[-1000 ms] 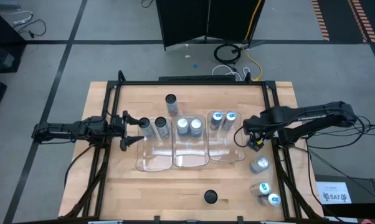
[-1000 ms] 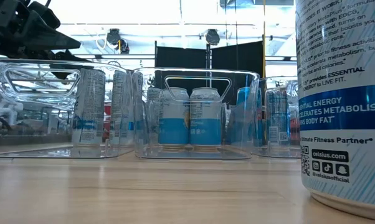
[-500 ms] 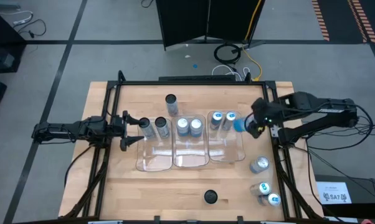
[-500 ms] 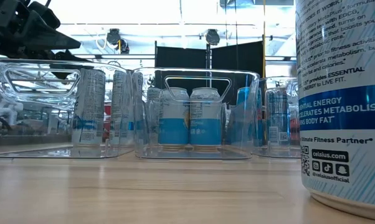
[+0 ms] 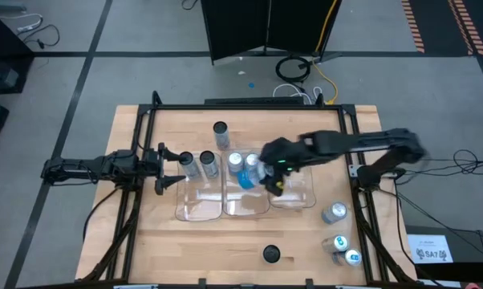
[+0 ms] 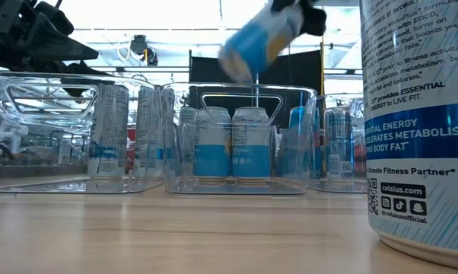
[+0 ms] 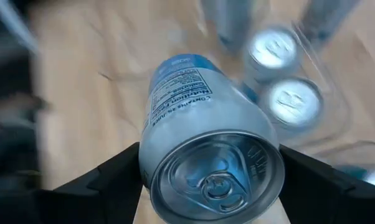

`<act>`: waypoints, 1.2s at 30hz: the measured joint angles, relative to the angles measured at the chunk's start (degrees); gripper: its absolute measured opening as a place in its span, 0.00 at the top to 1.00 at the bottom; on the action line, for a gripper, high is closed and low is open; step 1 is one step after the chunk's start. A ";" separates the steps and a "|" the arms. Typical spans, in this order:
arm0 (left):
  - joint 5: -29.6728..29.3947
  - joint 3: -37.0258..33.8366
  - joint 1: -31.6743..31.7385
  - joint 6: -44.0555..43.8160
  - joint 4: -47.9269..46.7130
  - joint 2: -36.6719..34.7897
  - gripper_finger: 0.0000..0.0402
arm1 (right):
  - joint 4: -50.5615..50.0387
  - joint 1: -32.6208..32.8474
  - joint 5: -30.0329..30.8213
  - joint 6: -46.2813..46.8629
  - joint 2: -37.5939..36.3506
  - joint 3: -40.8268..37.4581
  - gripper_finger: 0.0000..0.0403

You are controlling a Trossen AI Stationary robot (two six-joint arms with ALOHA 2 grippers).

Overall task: Sort soda cans
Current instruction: Put the top blue soda can into the middle transparent bin

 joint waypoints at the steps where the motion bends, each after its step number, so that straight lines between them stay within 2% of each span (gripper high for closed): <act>1: 0.00 0.00 0.00 0.00 0.00 0.00 0.10 | -4.14 -0.11 1.06 -0.83 3.39 3.76 0.27; 4: 0.00 0.00 -0.01 0.00 0.00 0.00 0.10 | -13.00 -0.65 1.29 -3.39 12.78 14.61 0.27; 10: 0.00 0.00 -0.02 0.02 -0.01 0.00 0.10 | -23.36 -0.69 0.75 -7.74 27.71 34.43 0.27; 16: 0.00 0.00 0.00 0.01 -0.01 0.00 0.10 | -30.23 -0.78 0.82 -8.19 37.95 46.82 0.26; 23: 0.00 -0.01 0.00 0.02 -0.05 0.00 0.10 | -30.65 -1.77 1.11 -7.64 43.47 47.17 0.25; 26: 0.02 -0.02 -0.02 0.02 -0.02 0.00 0.10 | -30.09 -2.28 3.71 -7.65 45.04 47.17 0.25; 36: 0.00 0.00 0.00 0.02 -0.12 0.00 0.10 | -28.49 -3.47 6.19 -9.57 47.46 47.12 0.25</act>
